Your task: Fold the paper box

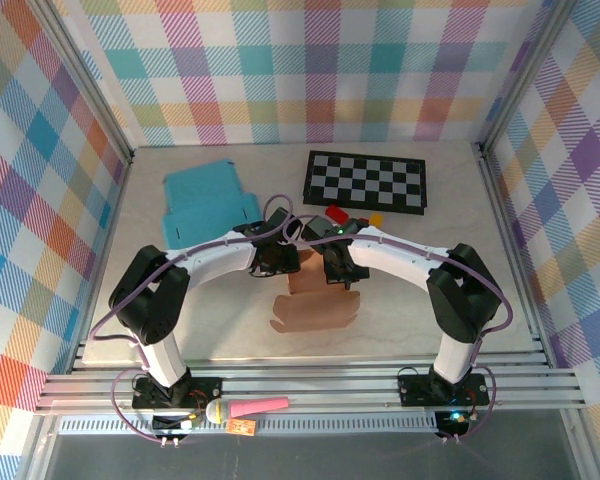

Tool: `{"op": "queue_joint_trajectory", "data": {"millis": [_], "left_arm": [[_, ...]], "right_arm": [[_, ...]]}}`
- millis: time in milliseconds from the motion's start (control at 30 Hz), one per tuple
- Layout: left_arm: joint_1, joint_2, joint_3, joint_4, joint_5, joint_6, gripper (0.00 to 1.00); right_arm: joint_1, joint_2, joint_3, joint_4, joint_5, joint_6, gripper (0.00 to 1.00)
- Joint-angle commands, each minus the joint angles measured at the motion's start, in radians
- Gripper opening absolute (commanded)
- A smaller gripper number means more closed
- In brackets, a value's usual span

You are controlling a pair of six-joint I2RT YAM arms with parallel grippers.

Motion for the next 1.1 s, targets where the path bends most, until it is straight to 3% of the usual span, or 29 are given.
{"op": "queue_joint_trajectory", "data": {"millis": [0,133,367,500,567,667,833,1067], "left_arm": [[-0.002,0.022,0.028,0.001,-0.010,-0.001,0.20],[-0.003,0.031,0.034,-0.018,-0.029,0.003,0.00],[-0.015,0.044,0.060,-0.066,-0.060,-0.011,0.00],[-0.015,0.007,0.069,-0.075,-0.050,-0.029,0.36],[-0.014,-0.022,0.078,-0.081,-0.030,-0.039,0.46],[-0.004,-0.054,0.098,-0.091,0.040,-0.062,0.53],[0.009,-0.119,0.078,-0.080,0.130,-0.110,0.57],[0.053,-0.217,0.078,-0.090,0.148,-0.143,0.59]], "right_arm": [[-0.001,-0.011,0.015,-0.006,-0.014,-0.008,0.00],[-0.001,-0.013,0.017,-0.006,-0.013,-0.008,0.00],[-0.001,0.006,0.026,-0.005,-0.034,0.001,0.00],[-0.002,0.017,0.027,-0.009,-0.050,0.012,0.00],[-0.007,0.021,0.025,-0.011,-0.064,0.021,0.00],[-0.018,0.027,0.019,-0.010,-0.095,0.035,0.00],[-0.042,0.041,0.018,-0.012,-0.154,0.065,0.00],[-0.068,0.054,0.025,-0.019,-0.236,0.129,0.00]]}}
